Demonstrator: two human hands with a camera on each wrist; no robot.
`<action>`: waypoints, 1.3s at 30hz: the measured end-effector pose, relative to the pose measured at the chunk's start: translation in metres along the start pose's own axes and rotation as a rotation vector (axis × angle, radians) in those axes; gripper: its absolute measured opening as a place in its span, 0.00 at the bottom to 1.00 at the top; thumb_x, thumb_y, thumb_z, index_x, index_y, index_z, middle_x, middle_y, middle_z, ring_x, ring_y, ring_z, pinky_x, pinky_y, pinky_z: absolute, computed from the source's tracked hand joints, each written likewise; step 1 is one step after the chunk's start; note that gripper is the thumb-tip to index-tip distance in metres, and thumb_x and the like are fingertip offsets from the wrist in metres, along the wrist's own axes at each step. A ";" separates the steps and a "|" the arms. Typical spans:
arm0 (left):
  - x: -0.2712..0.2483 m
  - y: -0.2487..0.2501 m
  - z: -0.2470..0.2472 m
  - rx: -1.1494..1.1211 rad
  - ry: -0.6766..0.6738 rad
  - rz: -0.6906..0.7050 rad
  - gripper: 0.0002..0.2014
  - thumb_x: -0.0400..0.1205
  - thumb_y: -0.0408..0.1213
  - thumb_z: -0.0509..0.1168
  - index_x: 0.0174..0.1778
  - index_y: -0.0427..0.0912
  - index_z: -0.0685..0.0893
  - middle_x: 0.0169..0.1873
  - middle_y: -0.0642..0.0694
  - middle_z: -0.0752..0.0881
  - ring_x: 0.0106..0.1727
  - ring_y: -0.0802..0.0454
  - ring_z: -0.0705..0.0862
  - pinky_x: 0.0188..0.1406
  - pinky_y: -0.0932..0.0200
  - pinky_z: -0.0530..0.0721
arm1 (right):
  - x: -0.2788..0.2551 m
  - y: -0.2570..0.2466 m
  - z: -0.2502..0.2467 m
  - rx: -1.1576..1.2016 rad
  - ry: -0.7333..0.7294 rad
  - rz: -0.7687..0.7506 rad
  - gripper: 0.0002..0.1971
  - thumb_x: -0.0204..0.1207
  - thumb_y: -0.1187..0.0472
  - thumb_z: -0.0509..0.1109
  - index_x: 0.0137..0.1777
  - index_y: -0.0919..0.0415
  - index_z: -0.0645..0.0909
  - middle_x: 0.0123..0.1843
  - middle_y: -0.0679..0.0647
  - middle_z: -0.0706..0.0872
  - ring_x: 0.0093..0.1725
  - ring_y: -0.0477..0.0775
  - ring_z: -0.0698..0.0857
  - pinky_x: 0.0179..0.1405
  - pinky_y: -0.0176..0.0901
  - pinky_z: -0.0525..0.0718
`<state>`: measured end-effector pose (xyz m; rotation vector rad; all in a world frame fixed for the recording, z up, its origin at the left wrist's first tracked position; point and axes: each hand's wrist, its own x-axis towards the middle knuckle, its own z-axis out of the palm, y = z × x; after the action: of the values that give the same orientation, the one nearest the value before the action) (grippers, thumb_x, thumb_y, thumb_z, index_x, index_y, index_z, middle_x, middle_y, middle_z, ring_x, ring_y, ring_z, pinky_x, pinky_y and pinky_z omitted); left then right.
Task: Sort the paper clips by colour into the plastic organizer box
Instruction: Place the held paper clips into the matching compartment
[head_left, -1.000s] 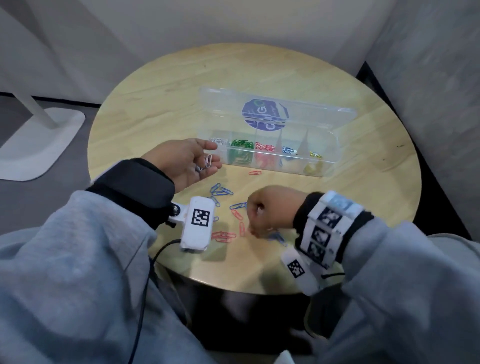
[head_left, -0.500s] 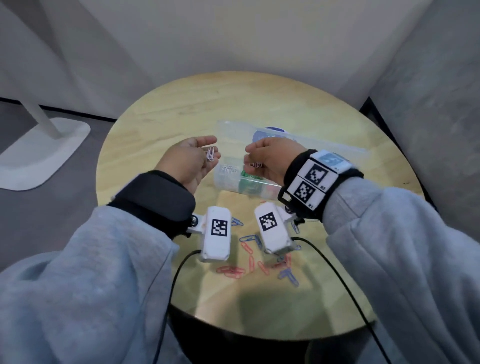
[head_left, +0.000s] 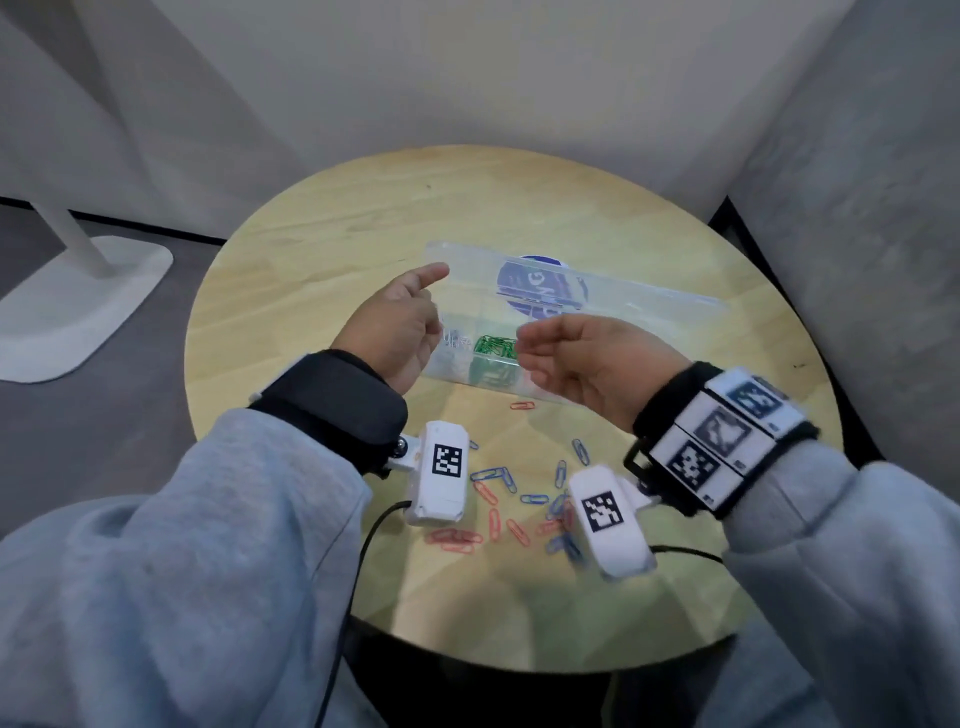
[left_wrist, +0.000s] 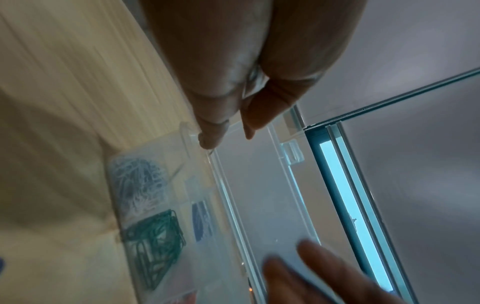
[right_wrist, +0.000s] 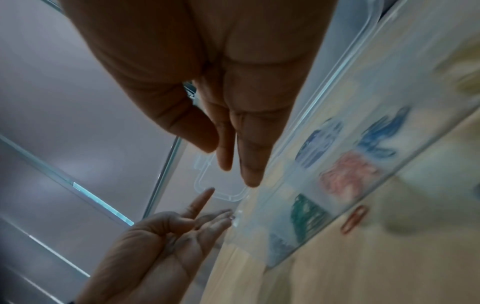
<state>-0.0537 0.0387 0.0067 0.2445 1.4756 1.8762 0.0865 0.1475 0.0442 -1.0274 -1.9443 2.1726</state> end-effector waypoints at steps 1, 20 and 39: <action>-0.001 0.000 0.000 0.025 -0.028 0.007 0.28 0.77 0.15 0.46 0.71 0.36 0.74 0.37 0.49 0.74 0.37 0.59 0.74 0.43 0.71 0.75 | -0.007 0.006 -0.007 -0.027 -0.011 0.005 0.16 0.78 0.80 0.54 0.47 0.61 0.79 0.50 0.57 0.83 0.49 0.49 0.83 0.49 0.33 0.83; -0.062 -0.028 0.011 1.799 -0.516 -0.207 0.06 0.69 0.42 0.70 0.33 0.49 0.79 0.32 0.53 0.81 0.35 0.52 0.78 0.30 0.63 0.70 | -0.031 0.064 -0.037 -1.296 -0.124 0.145 0.10 0.71 0.57 0.71 0.32 0.54 0.73 0.31 0.46 0.75 0.39 0.51 0.76 0.31 0.38 0.71; -0.062 -0.061 0.011 1.863 -0.735 -0.029 0.09 0.69 0.45 0.75 0.37 0.52 0.80 0.31 0.56 0.80 0.39 0.52 0.78 0.37 0.60 0.72 | -0.019 0.079 0.000 -1.442 -0.185 0.145 0.13 0.73 0.53 0.70 0.48 0.63 0.87 0.44 0.54 0.90 0.47 0.56 0.87 0.38 0.38 0.76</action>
<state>0.0227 0.0123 -0.0279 1.4647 2.0339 -0.2383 0.1321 0.1225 -0.0187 -0.9688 -3.5821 0.5459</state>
